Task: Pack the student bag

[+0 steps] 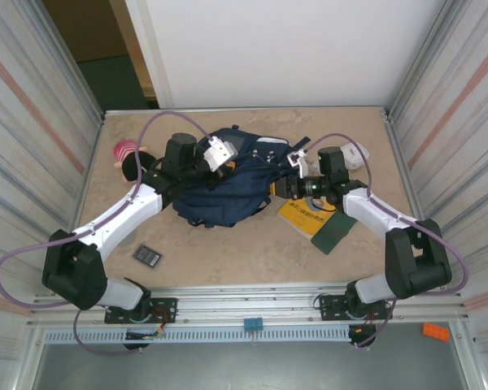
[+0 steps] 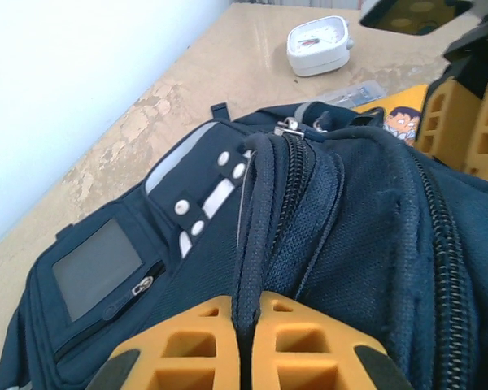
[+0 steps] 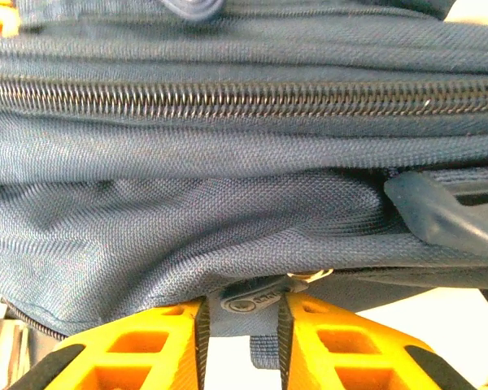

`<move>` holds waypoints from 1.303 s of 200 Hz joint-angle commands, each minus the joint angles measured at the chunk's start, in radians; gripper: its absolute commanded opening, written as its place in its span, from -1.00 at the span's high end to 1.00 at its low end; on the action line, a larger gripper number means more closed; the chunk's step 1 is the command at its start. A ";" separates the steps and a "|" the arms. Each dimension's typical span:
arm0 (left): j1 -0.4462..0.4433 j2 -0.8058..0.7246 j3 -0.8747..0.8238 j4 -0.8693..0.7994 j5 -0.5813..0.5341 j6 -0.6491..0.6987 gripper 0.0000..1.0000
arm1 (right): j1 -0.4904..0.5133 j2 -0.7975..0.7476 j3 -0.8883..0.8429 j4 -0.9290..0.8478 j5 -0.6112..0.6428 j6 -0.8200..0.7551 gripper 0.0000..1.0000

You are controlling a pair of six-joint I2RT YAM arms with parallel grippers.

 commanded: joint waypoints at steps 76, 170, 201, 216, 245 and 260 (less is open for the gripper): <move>0.023 -0.071 -0.012 0.130 0.155 -0.041 1.00 | -0.042 0.078 0.024 0.100 0.035 0.005 0.12; 0.183 -0.071 -0.007 0.134 0.516 -0.078 1.00 | -0.135 0.045 -0.047 0.263 -0.158 0.122 -0.27; 0.187 -0.057 0.005 0.135 0.531 -0.080 1.00 | -0.085 0.053 -0.048 0.287 -0.176 0.109 -0.26; 0.188 -0.052 0.010 0.138 0.541 -0.083 1.00 | -0.071 0.056 -0.053 0.288 -0.172 0.084 -0.26; 0.194 -0.043 0.011 0.157 0.571 -0.103 1.00 | -0.065 0.098 -0.028 0.293 -0.179 0.054 -0.28; 0.197 -0.044 0.012 0.161 0.569 -0.113 1.00 | -0.058 0.116 -0.014 0.296 -0.212 0.059 -0.27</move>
